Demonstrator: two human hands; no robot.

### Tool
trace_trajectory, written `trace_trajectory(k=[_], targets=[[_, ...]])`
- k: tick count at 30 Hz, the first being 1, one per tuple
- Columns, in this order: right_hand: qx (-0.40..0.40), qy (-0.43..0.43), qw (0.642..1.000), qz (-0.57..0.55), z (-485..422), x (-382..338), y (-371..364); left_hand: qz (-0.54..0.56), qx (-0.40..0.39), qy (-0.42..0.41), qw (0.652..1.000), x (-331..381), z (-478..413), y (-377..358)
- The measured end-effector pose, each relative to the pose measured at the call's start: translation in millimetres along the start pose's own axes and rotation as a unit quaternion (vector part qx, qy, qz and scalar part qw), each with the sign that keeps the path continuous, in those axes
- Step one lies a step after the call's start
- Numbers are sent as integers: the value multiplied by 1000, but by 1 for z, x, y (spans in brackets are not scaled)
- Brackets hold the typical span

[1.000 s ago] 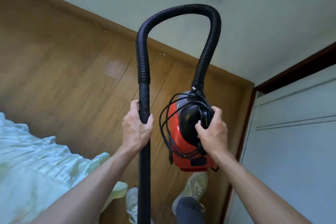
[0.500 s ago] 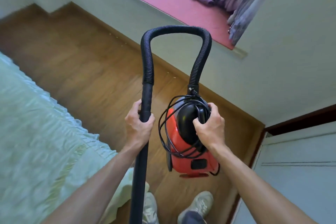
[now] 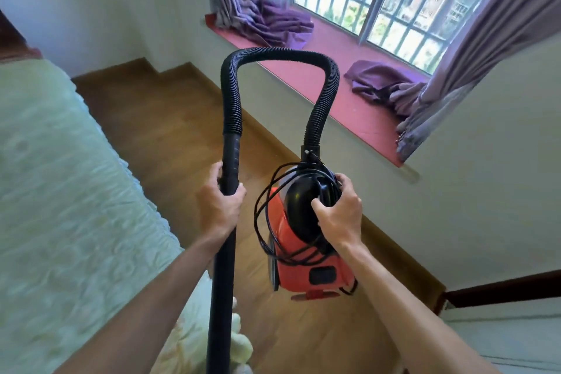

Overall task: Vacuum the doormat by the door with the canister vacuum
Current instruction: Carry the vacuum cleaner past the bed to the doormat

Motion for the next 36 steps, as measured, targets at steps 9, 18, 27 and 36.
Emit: trace_trajectory(k=[9, 18, 27, 36], targets=[[-58, 39, 996, -55, -30, -64, -20, -52, 106, -4, 993, 42, -40, 59], [-184, 71, 973, -120, -53, -108, -68, -119, 248, 6, 961, 53, -79, 127], [-315, 112, 925, -178, -36, -162, -122, -125, 347, 59, 928, 43, -43, 187], [-436, 161, 860, -209, 48, -236, -146, -148, 469, 86, 866, 37, 39, 276]])
Point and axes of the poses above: each hand's wrist, its own z-axis away from the middle knuckle, its own y-axis out of the back of the hand, x = y × z, the point moved 2 cm from there along -z, towards the middle knuckle, and after that the axes turned 11 degrees about x, right-handed, at the moved point
